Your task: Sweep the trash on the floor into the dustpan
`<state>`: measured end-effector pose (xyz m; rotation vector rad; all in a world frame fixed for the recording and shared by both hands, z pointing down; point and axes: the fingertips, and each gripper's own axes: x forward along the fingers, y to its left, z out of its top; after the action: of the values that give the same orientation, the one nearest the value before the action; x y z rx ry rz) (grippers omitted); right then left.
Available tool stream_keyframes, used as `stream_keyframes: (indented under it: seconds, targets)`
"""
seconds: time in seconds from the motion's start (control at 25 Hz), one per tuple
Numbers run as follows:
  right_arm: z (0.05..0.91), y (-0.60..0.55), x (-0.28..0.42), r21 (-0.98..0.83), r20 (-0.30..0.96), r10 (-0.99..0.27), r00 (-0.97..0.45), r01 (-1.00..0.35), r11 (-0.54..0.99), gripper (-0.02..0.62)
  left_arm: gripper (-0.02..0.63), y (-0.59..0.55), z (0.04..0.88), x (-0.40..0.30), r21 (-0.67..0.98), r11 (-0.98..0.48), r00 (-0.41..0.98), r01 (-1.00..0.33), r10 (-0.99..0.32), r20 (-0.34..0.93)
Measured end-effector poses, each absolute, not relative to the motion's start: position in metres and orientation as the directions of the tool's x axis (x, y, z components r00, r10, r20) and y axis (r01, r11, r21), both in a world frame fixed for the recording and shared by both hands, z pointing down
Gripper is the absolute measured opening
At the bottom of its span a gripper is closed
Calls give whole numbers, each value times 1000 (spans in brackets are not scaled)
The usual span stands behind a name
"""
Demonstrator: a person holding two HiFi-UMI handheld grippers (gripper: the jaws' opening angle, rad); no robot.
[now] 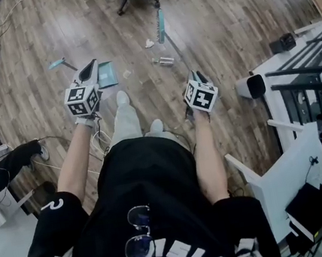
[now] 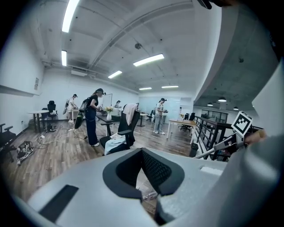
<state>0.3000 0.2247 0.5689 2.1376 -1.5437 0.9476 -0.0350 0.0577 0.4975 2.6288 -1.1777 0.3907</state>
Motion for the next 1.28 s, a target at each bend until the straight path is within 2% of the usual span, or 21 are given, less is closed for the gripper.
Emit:
stream_keyframes:
  seconds: [0.72,1.28]
  targets:
    - [565,119,298,-90,715,-631,302,-855,-512,84,-3,-108,507,-10,152,-743,738,-652,-574,356]
    - [565,76,286,-43,728,-568,384,-801,-597,84,-3,-185,524,-9,201,-781,785,-591,-499,368]
